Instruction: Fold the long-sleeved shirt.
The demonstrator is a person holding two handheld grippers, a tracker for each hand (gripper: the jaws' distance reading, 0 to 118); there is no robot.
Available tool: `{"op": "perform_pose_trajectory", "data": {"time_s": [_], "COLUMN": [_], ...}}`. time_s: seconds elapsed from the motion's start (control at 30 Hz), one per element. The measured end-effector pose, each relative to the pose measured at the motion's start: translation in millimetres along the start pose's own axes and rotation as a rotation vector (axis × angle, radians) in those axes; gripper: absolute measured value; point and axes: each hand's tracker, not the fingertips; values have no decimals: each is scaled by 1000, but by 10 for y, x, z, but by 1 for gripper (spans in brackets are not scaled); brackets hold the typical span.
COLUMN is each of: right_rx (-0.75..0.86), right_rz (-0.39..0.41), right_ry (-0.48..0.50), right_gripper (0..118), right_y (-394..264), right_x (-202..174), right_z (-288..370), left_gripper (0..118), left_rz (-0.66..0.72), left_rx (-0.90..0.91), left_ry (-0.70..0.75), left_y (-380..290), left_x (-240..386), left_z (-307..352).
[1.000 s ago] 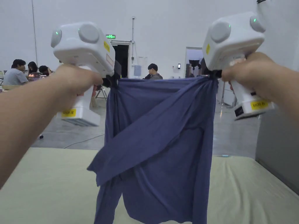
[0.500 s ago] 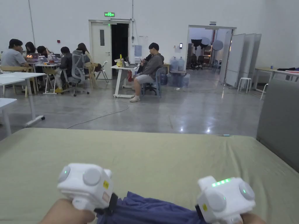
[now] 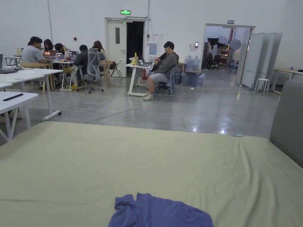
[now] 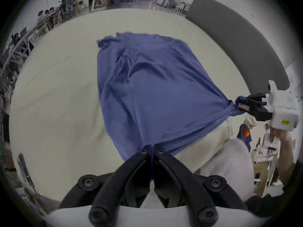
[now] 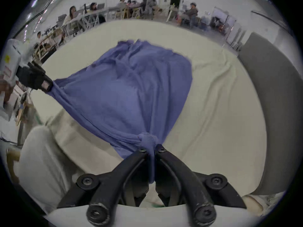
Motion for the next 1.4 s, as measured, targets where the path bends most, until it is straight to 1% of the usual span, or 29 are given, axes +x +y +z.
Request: {"op": "perform_pose_trajectory", "data": {"time_s": [0.07, 0.23, 0.3, 0.37, 0.43, 0.5, 0.53, 0.57, 0.6, 0.63, 0.67, 0.7, 0.73, 0.8, 0.87, 0.9, 0.93, 0.97, 1.0, 1.03, 1.07, 1.1, 1.13, 1.2, 1.23, 1.3, 1.33, 1.37, 1.4], "right_rx": [-77, -256, -316, -320, -335, -330, -327, -322, -325, -291, -253, -213, -134, 27, 118, 139, 150, 176, 201, 195, 170, 148, 130, 111, 98, 85, 86, 81, 78], "right_rz": [22, 97, 42, -85, -130, -120, -147, -190, -196, -191, -236, -265, -292, -327, -372, -404, -439, -465, -469, -454, -432, -440, -381, -370, -385, -399, -391, -374, -355], "right_ry": [31, 7, 11, 67, 77, 75, 80, 80, 105, 155, 127, 111, 110, 155, 210, 221, 236, 249, 243, 214, 150, 95, 49, 107, 168, 210, 196, 183, 162], "right_gripper": [1, 1, 1, 1, 1, 9, 17, 19, 24, 51, 81, 100, 104, 104, 104, 104, 96, 71, 25, 0, 0, 0, 0, 0, 0, 0, 0, 0, 0], "right_y": [-121, -152, -161, -134, -120, -114, -119, -116, -105, -106, -107, -101, -103, -106, -178, -228, -269, -363, -440, -496, -524, -577, -596, -625, -635, -614, -596, -556, -517], "right_x": [-84, -154, -82, 17, 70, 74, 97, 133, 169, 234, 285, 329, 372, 450, 465, 449, 440, 396, 335, 252, 161, 104, 50, -6, -6, -4, 2, -11, -17], "right_z": [-123, -572, -745, -815, -790, -784, -794, -777, -717, -608, -414, -252, -15, 408, 748, 836, 906, 949, 975, 984, 924, 917, 905, 839, 831, 821, 778, 764, 747], "left_gripper": [0, 0, 0, 0, 0, 0, 0, 0, 9, 42, 77, 104, 118, 118, 118, 118, 118, 107, 76, 9, 0, 0, 0, 0, 0, 2, 44, 91, 118], "left_rz": [15, 26, 71, 98, 91, 90, 97, 115, 114, 112, 98, 75, 73, 85, 81, 88, 98, 121, 153, 169, 176, 205, 239, 276, 320, 355, 330, 329, 347], "left_rx": [-45, -101, -140, -122, -129, -131, -131, -127, -125, -65, 13, 76, 135, 239, 247, 229, 192, 156, 151, 138, 133, 135, 140, 128, 137, 167, 176, 162, 163], "left_ry": [-2, -6, -35, -16, -12, 4, 11, 16, 16, -25, -46, -58, -44, -26, -5, 37, 92, 129, 150, 129, 102, 90, 103, 77, 75, 176, 255, 277, 247], "left_y": [-190, -442, -430, -421, -430, -407, -388, -362, -365, -361, -411, -472, -515, -570, -703, -747, -803, -838, -878, -946, -1010, -1039, -1049, -1032, -952, -799, -760, -688, -614], "left_x": [-15, -16, -31, -46, -22, 8, 19, 21, 40, 70, 112, 153, 216, 315, 389, 428, 472, 505, 537, 577, 615, 643, 648, 630, 607, 541, 497, 454, 420], "left_z": [-162, -614, -659, -761, -800, -845, -864, -861, -799, -616, -389, -210, -40, 225, 322, 284, 183, 63, -8, -27, -60, -116, -138, -102, -115, -255, -395, -496, -510]}}
